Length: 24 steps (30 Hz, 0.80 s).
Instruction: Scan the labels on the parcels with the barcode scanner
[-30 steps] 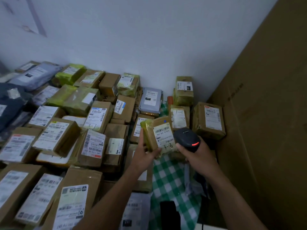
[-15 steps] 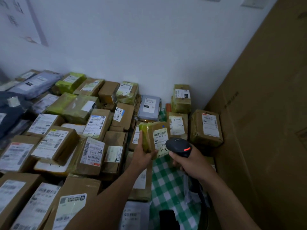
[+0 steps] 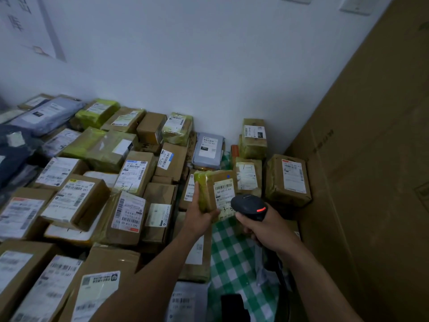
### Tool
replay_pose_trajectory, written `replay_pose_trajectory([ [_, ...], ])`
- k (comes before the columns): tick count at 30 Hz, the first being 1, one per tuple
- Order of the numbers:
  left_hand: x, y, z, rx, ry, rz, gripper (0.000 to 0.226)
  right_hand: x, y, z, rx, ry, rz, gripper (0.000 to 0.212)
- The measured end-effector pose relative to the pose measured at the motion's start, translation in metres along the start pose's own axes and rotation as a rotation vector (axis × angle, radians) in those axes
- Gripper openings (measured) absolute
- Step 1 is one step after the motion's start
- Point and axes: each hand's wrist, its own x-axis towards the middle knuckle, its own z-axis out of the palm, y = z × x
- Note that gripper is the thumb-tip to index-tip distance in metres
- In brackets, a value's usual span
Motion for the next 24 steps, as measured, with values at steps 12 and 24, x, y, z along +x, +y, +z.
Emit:
replay_pose_trajectory([
  [12,0.043,0.019,-0.026,0.22,0.085,-0.149,0.088,0.031,0.008,-0.008,0.011,0.027,0.032,0.049],
  [24,0.095,0.009,-0.027,0.494,0.162,0.018,0.061,0.07,0.014,-0.001,0.025,0.006,0.052,0.047],
])
